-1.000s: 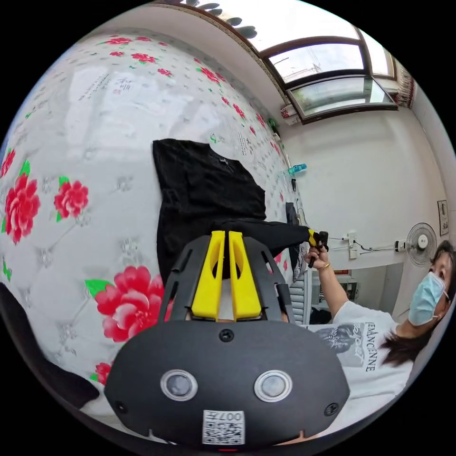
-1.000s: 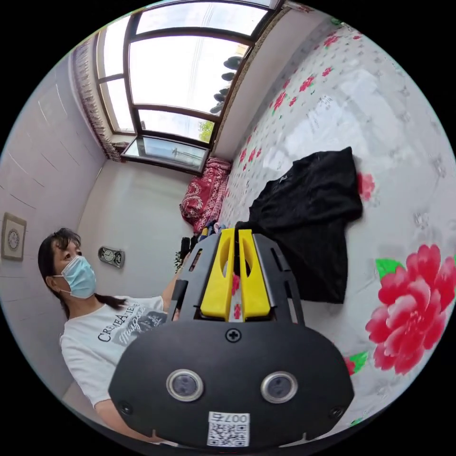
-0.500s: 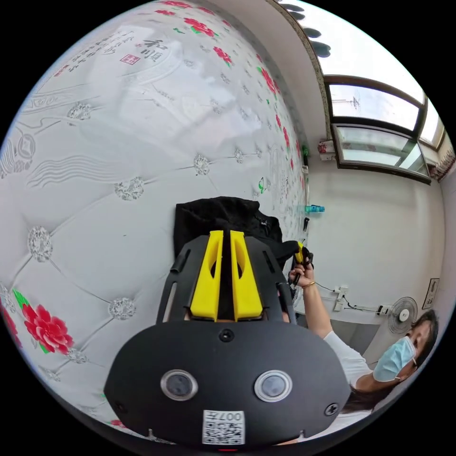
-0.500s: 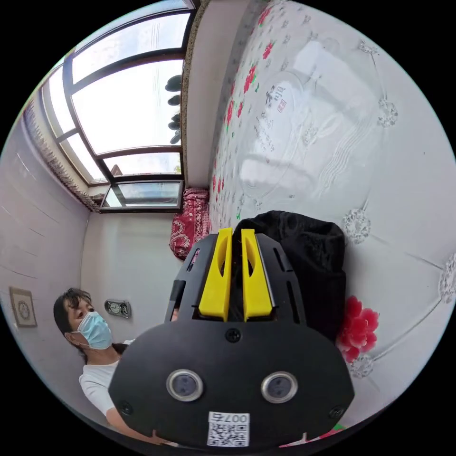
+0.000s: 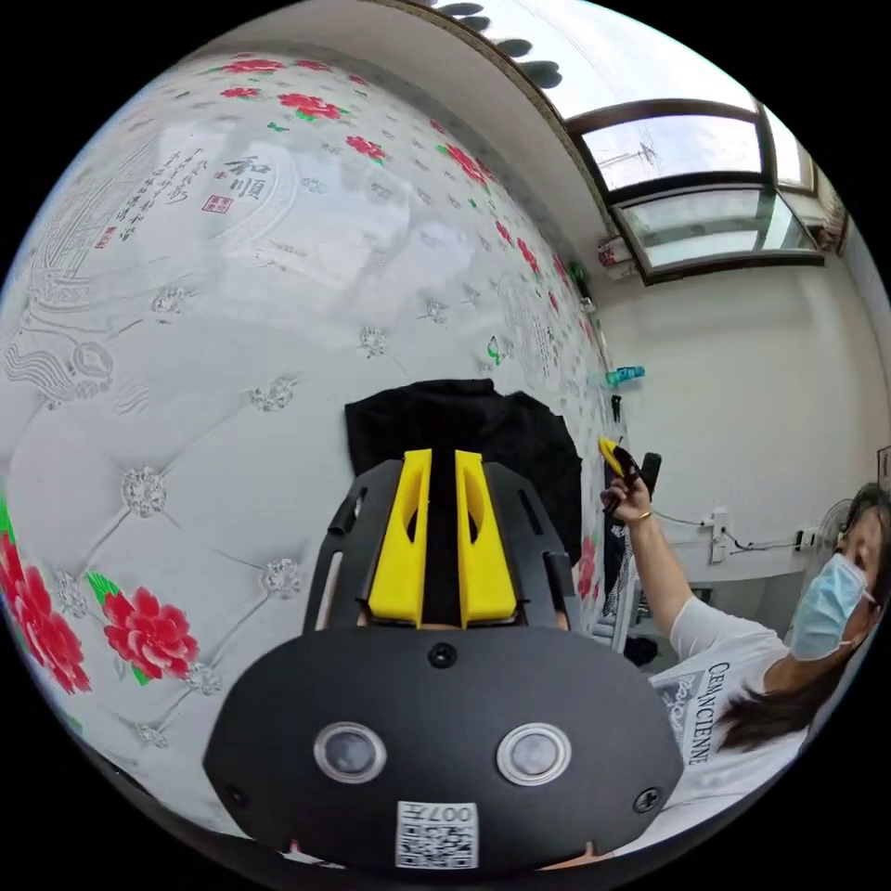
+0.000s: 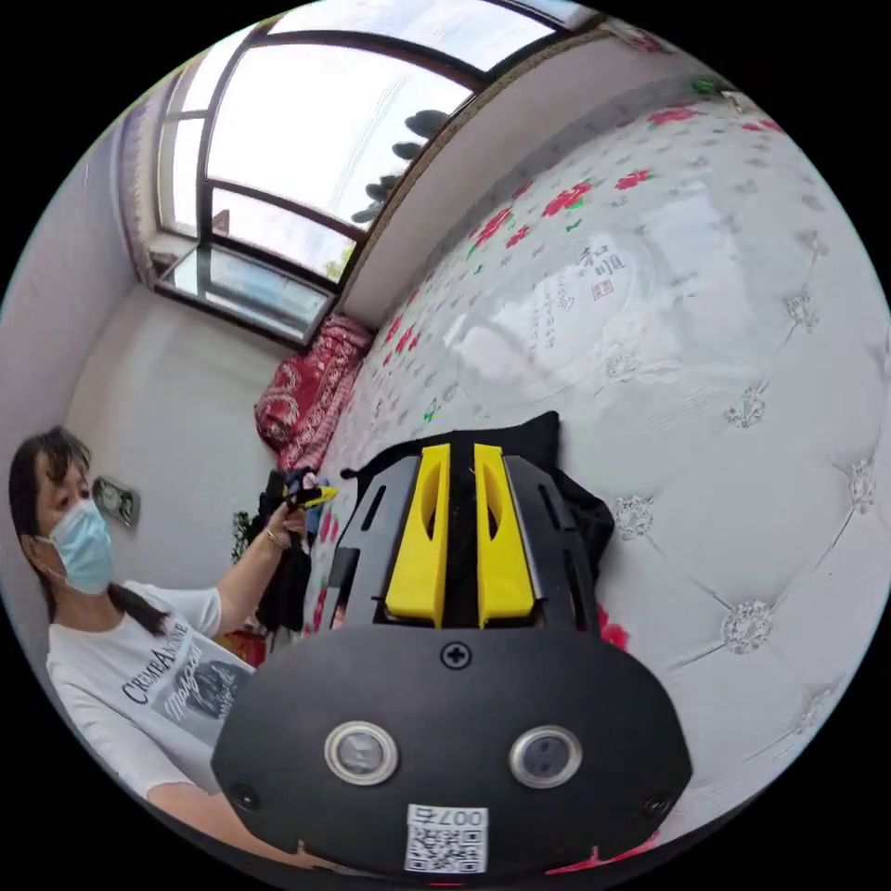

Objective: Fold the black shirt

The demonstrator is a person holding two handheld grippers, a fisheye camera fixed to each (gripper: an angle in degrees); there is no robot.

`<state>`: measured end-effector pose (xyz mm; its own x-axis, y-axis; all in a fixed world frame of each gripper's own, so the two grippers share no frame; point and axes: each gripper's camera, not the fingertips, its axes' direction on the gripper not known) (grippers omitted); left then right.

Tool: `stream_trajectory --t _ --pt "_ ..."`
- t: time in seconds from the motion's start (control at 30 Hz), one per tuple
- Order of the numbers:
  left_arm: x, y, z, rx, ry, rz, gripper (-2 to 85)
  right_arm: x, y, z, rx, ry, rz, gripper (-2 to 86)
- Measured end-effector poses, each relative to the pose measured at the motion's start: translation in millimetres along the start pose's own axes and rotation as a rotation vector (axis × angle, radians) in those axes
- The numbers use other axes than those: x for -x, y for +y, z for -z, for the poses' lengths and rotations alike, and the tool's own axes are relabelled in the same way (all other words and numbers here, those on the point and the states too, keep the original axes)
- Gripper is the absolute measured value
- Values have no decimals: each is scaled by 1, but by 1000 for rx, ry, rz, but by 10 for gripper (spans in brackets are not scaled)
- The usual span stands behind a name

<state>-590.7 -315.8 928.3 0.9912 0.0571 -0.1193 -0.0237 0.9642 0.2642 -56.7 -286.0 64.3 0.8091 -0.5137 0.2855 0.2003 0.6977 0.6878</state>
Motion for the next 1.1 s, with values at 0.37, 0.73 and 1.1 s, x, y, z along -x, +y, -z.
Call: stream_trajectory --t 0.37,0.73,1.1 --pt "-42 167 -39 103 -228 -74 96 75 186 -5 213 392 103 83" --pt "-64 156 -75 280 -316 -218 -4 58 196 -26 261 269 -2 8" --pt "-65 204 -60 358 -218 -212 -10 93 219 24 266 285 39 -3"
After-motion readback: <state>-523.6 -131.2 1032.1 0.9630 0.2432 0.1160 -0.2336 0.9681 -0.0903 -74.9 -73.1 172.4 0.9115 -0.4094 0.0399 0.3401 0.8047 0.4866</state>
